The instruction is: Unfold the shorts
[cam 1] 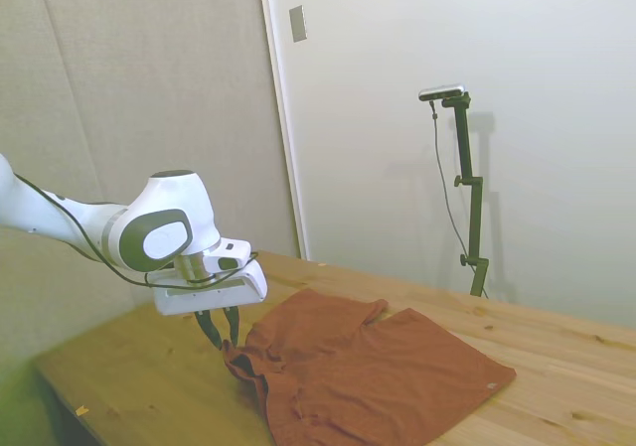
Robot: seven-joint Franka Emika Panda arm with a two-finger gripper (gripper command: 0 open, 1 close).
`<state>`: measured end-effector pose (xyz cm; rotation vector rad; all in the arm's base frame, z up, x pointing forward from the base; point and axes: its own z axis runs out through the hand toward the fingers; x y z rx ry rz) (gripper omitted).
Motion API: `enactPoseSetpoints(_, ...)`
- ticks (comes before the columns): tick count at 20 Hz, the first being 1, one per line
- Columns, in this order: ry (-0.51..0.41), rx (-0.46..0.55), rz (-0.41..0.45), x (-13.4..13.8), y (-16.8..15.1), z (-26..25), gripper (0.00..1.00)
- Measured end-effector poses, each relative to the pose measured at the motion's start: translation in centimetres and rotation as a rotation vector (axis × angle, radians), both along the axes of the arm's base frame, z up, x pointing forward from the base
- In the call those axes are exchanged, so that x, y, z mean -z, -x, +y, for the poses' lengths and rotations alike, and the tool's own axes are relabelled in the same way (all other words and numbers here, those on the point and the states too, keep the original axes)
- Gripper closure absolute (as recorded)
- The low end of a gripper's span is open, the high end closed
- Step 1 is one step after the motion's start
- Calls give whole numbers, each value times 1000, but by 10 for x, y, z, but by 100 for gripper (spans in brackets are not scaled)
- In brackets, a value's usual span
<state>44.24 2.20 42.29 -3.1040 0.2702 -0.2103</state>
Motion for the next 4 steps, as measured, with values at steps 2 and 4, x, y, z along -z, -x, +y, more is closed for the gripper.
enactPoseSetpoints(2, 4, 4, -7, -10, 10, 5, 0)
enactPoseSetpoints(4, 7, 13, -16, -20, 19, 9, 0)
